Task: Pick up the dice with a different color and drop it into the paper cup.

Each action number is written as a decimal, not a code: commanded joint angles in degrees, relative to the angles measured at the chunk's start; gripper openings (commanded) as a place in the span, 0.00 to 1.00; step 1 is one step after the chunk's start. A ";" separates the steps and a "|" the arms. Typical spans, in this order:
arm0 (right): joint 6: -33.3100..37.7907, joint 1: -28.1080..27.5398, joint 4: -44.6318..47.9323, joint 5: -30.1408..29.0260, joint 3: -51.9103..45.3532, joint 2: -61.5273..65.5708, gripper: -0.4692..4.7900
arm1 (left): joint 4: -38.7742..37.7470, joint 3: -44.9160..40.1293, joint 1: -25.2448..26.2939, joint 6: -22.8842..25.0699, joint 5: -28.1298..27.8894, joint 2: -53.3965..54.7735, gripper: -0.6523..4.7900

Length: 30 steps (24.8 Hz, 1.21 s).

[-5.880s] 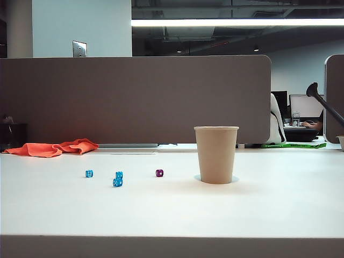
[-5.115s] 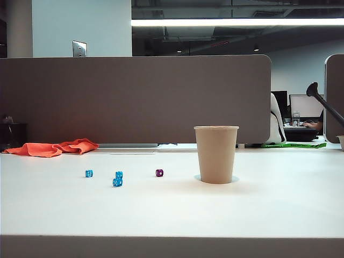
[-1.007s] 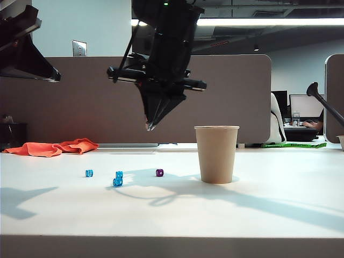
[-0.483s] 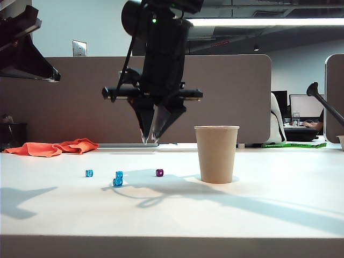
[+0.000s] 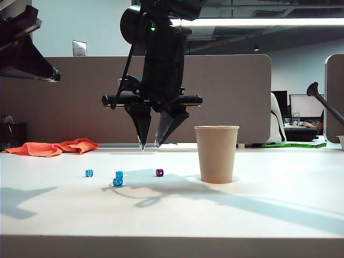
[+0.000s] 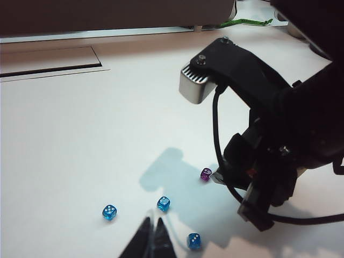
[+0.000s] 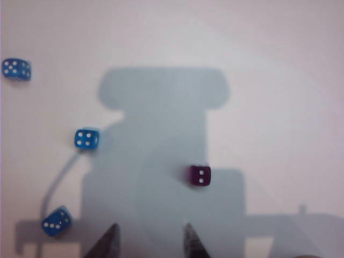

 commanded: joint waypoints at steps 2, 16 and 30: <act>0.13 -0.07 1.38 0.35 0.31 0.04 0.38 | 0.74 0.31 -0.02 -0.22 0.07 -0.15 0.11; 0.13 -0.39 0.92 1.62 0.31 1.79 0.38 | 0.74 0.31 -0.02 -0.68 0.09 -0.15 0.11; 0.11 -1.03 2.12 2.84 0.31 1.81 0.38 | 0.79 0.31 -0.02 -0.79 0.09 -0.15 0.11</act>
